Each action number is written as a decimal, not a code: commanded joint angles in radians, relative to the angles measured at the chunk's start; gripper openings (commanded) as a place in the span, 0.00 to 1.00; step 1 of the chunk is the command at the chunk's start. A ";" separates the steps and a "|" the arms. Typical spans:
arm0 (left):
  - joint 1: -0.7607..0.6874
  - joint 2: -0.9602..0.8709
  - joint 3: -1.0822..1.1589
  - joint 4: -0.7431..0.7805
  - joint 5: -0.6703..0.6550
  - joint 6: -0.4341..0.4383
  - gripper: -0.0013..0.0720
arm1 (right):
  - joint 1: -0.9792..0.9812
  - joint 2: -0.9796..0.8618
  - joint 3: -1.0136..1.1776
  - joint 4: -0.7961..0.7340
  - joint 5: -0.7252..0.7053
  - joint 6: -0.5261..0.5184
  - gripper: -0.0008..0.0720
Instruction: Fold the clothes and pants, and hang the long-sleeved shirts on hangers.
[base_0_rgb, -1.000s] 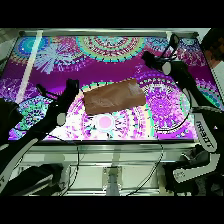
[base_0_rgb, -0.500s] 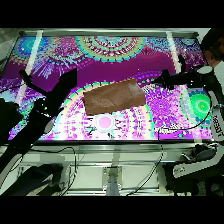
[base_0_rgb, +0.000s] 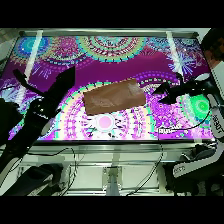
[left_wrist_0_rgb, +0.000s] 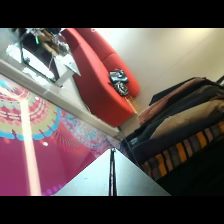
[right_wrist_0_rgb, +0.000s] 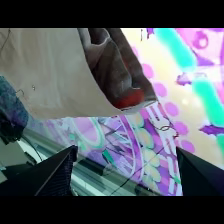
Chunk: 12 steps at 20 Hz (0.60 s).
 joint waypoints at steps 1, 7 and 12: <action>0.000 0.002 0.001 0.002 0.001 0.000 0.04 | 0.028 -0.043 0.001 0.075 0.036 -0.024 0.95; -0.007 0.002 0.001 0.003 0.001 0.000 0.04 | 0.035 -0.179 0.061 0.118 0.079 -0.044 0.95; -0.007 0.003 0.001 0.010 0.001 0.000 0.04 | 0.035 -0.198 0.086 0.098 -0.071 0.074 0.96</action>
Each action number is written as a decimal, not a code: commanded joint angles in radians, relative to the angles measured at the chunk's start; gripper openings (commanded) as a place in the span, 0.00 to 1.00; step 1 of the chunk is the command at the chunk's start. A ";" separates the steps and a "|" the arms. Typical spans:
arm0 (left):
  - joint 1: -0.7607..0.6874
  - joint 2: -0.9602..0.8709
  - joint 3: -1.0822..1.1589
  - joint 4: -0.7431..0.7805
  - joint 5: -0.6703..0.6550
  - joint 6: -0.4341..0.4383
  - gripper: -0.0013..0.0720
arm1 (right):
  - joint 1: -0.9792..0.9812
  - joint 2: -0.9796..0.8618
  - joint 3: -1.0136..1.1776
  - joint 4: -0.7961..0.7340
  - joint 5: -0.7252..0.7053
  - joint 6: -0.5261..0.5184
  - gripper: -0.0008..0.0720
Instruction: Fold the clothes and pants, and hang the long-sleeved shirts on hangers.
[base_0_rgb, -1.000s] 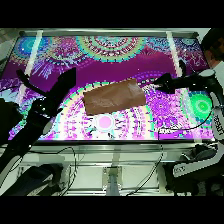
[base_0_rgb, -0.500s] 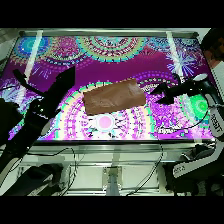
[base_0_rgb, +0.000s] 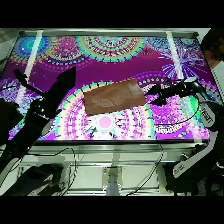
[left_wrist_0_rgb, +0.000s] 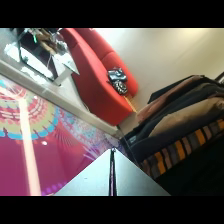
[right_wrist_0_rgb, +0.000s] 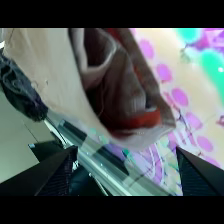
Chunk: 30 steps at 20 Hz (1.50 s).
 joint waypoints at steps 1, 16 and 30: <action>0.000 0.001 0.001 0.002 0.000 0.000 0.04 | 0.003 -0.016 0.012 -0.005 -0.088 0.068 0.96; -0.033 0.002 0.001 0.002 0.000 0.000 0.04 | 0.068 -0.016 0.012 -0.036 -0.124 0.023 0.96; -0.034 0.001 0.001 0.002 0.000 0.000 0.04 | 0.219 -0.095 0.013 -0.007 -0.195 0.023 0.94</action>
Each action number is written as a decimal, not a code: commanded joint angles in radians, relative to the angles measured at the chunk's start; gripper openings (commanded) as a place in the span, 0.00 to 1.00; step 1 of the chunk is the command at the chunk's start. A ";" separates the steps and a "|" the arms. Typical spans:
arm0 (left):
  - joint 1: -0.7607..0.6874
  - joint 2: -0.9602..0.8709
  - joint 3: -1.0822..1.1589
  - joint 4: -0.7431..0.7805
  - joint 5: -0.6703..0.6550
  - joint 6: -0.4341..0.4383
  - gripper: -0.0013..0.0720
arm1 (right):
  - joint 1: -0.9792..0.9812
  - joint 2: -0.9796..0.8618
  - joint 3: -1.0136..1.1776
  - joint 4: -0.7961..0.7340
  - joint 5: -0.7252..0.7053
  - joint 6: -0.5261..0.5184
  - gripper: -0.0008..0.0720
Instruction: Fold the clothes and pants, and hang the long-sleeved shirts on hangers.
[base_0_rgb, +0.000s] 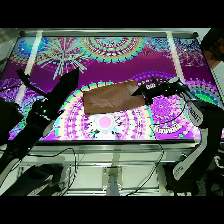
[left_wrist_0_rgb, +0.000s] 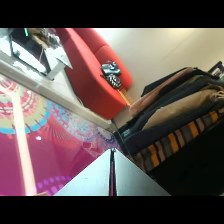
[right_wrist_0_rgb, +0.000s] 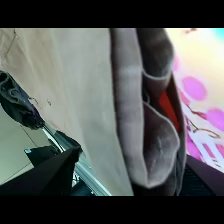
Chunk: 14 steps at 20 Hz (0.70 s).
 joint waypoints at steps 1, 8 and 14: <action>0.000 0.000 0.001 0.000 0.000 0.000 0.04 | 0.036 -0.010 0.003 -0.024 -0.053 -0.002 0.91; 0.000 0.000 0.001 0.000 0.000 0.000 0.04 | 0.035 0.017 0.130 -0.064 0.012 0.098 0.03; 0.000 0.000 0.001 -0.001 0.000 0.000 0.04 | -0.042 0.084 0.287 -0.428 0.072 0.300 0.02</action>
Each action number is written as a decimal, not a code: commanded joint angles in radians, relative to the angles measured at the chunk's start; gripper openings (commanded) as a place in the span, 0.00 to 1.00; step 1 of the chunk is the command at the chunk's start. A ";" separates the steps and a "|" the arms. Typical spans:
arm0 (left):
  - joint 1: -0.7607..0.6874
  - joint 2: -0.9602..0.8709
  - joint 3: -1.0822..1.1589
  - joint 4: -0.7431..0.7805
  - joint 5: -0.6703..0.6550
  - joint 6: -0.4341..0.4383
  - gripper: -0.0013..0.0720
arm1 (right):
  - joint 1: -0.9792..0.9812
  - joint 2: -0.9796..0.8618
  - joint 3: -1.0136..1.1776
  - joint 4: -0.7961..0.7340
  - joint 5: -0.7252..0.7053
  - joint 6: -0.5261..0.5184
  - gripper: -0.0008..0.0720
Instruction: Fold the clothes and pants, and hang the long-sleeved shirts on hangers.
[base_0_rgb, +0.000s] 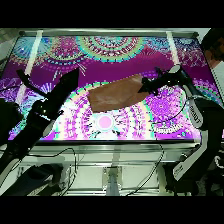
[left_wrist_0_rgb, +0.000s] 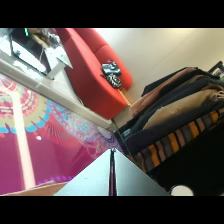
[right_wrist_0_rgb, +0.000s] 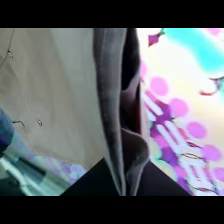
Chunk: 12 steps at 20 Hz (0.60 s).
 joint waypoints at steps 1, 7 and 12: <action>0.000 0.000 0.001 0.000 0.000 0.000 0.04 | -0.076 0.034 0.093 -0.249 0.100 0.137 0.02; 0.000 0.000 0.001 -0.001 0.000 0.000 0.04 | -0.338 0.111 0.171 -0.623 0.372 0.180 0.02; 0.000 0.000 0.001 -0.001 0.000 0.000 0.04 | -0.546 0.230 0.174 -0.830 0.512 0.214 0.02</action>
